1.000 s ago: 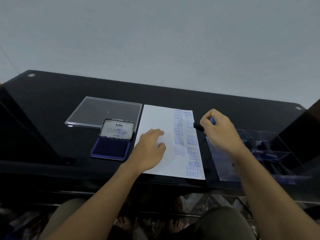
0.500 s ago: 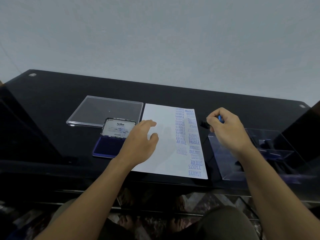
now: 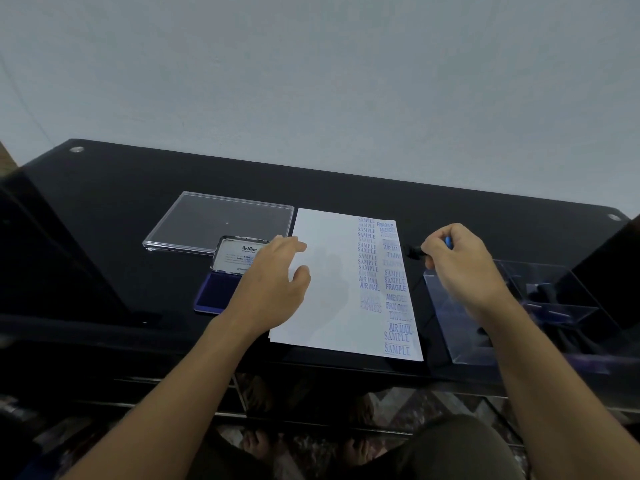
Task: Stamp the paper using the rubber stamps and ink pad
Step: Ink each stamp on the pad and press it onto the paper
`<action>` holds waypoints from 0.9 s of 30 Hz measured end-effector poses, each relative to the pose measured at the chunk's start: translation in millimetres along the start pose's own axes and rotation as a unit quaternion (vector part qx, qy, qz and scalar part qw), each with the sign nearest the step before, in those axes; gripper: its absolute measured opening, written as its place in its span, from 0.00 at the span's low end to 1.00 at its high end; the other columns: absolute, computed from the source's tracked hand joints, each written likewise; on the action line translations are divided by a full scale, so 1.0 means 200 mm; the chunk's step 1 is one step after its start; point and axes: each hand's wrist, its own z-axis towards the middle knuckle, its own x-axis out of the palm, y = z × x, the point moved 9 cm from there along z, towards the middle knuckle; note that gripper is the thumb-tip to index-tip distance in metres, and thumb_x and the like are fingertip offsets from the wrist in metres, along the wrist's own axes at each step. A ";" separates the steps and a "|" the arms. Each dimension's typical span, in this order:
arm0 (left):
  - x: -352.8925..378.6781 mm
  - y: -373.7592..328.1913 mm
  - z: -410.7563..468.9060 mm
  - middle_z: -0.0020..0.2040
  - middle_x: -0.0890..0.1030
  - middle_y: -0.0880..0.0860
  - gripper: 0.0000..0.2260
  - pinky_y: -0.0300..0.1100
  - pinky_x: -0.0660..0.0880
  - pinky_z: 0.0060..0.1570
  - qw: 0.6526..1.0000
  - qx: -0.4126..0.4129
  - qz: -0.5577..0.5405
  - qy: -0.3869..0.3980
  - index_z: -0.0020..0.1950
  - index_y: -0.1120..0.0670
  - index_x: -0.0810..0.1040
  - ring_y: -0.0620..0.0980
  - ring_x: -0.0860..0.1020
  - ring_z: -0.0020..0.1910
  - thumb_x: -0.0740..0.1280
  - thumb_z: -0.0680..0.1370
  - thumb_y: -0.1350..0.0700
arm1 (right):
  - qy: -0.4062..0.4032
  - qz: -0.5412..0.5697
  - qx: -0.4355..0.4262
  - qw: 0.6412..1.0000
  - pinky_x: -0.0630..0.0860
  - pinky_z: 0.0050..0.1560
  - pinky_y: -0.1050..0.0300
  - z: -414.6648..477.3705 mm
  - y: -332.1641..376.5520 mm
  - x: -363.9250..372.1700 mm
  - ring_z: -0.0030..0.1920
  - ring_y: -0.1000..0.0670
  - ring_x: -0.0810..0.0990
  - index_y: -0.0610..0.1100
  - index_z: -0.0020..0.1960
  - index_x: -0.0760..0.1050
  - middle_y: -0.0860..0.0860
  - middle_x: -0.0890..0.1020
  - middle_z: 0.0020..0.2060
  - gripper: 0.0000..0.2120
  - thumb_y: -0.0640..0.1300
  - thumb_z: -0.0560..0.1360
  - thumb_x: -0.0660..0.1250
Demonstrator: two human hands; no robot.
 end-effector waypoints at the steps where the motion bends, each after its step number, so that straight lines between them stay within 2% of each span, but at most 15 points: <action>1: -0.01 0.01 0.00 0.72 0.69 0.45 0.16 0.49 0.66 0.70 1.000 -0.001 0.002 0.000 0.70 0.49 0.70 0.48 0.65 0.73 0.61 0.81 0.54 | -0.001 0.003 -0.003 1.000 0.75 0.37 0.58 0.00 0.00 0.00 0.40 0.50 0.76 0.41 0.50 0.74 0.46 0.79 0.42 0.04 0.41 0.81 0.61; 5: -0.08 0.04 -0.01 0.70 0.71 0.46 0.15 0.53 0.69 0.68 1.000 0.010 0.017 -0.002 0.68 0.49 0.71 0.51 0.66 0.73 0.61 0.81 0.54 | 0.010 0.025 -0.021 0.999 0.75 0.37 0.58 -0.02 0.03 0.01 0.39 0.50 0.76 0.44 0.49 0.77 0.48 0.80 0.41 0.04 0.39 0.80 0.65; 8: -0.17 0.09 -0.04 0.72 0.70 0.47 0.15 0.48 0.66 0.70 0.999 0.012 0.024 -0.029 0.68 0.50 0.71 0.50 0.64 0.74 0.62 0.81 0.55 | 0.020 0.035 -0.031 0.999 0.75 0.38 0.56 -0.03 0.06 0.05 0.38 0.51 0.75 0.44 0.48 0.79 0.48 0.80 0.41 0.03 0.40 0.79 0.66; 11: -0.28 0.17 -0.07 0.74 0.68 0.46 0.16 0.45 0.60 0.71 0.998 0.005 0.049 -0.049 0.68 0.50 0.72 0.46 0.60 0.76 0.62 0.81 0.55 | 0.025 0.044 -0.032 0.998 0.68 0.28 0.63 -0.04 0.09 0.12 0.32 0.52 0.70 0.42 0.48 0.79 0.48 0.78 0.37 0.03 0.40 0.78 0.66; 13: -0.36 0.25 -0.09 0.74 0.68 0.46 0.16 0.46 0.60 0.73 0.997 -0.009 0.056 -0.059 0.69 0.50 0.72 0.45 0.59 0.77 0.63 0.81 0.55 | 0.042 0.052 -0.029 0.997 0.64 0.24 0.62 -0.05 0.11 0.20 0.29 0.52 0.66 0.39 0.47 0.78 0.51 0.77 0.34 0.04 0.40 0.76 0.67; 15: -0.43 0.34 -0.12 0.74 0.68 0.46 0.17 0.42 0.57 0.72 0.995 -0.030 0.064 -0.071 0.69 0.50 0.72 0.44 0.59 0.77 0.63 0.80 0.55 | 0.065 0.047 -0.041 0.996 0.64 0.25 0.61 -0.08 0.16 0.31 0.28 0.52 0.65 0.37 0.44 0.76 0.57 0.77 0.31 0.06 0.40 0.75 0.67; 16: -0.46 0.39 -0.14 0.74 0.68 0.46 0.17 0.40 0.56 0.70 0.994 -0.041 0.070 -0.077 0.70 0.50 0.72 0.44 0.59 0.76 0.64 0.80 0.55 | 0.078 0.041 -0.050 0.995 0.64 0.27 0.60 -0.10 0.20 0.37 0.28 0.52 0.66 0.38 0.43 0.76 0.57 0.78 0.32 0.06 0.41 0.75 0.67; 19: -0.56 0.50 -0.18 0.74 0.69 0.49 0.17 0.38 0.56 0.68 0.989 -0.070 0.084 -0.095 0.70 0.52 0.73 0.47 0.62 0.75 0.64 0.80 0.56 | 0.123 0.013 -0.084 0.989 0.67 0.31 0.59 -0.16 0.31 0.57 0.32 0.52 0.71 0.39 0.47 0.75 0.50 0.81 0.40 0.07 0.43 0.77 0.65; 21: -0.60 0.56 -0.21 0.73 0.70 0.49 0.17 0.39 0.58 0.68 0.988 -0.081 0.081 -0.101 0.70 0.53 0.73 0.48 0.64 0.74 0.64 0.80 0.56 | 0.154 -0.007 -0.115 0.981 0.70 0.34 0.57 -0.22 0.39 0.69 0.36 0.49 0.75 0.40 0.47 0.74 0.48 0.81 0.41 0.07 0.45 0.78 0.64; 24: -0.61 0.65 -0.25 0.70 0.73 0.48 0.17 0.41 0.63 0.66 0.988 -0.092 0.074 -0.104 0.69 0.52 0.73 0.49 0.67 0.71 0.64 0.79 0.55 | 0.196 -0.023 -0.153 0.968 0.70 0.32 0.67 -0.28 0.49 0.84 0.37 0.52 0.76 0.43 0.49 0.74 0.52 0.79 0.39 0.04 0.43 0.79 0.63; 27: -0.58 0.72 -0.27 0.72 0.71 0.48 0.18 0.42 0.61 0.68 0.987 -0.114 0.069 -0.089 0.70 0.53 0.73 0.50 0.63 0.75 0.63 0.80 0.54 | 0.250 -0.062 -0.185 0.949 0.71 0.34 0.67 -0.33 0.56 0.97 0.39 0.53 0.76 0.44 0.50 0.74 0.53 0.79 0.41 0.03 0.43 0.80 0.62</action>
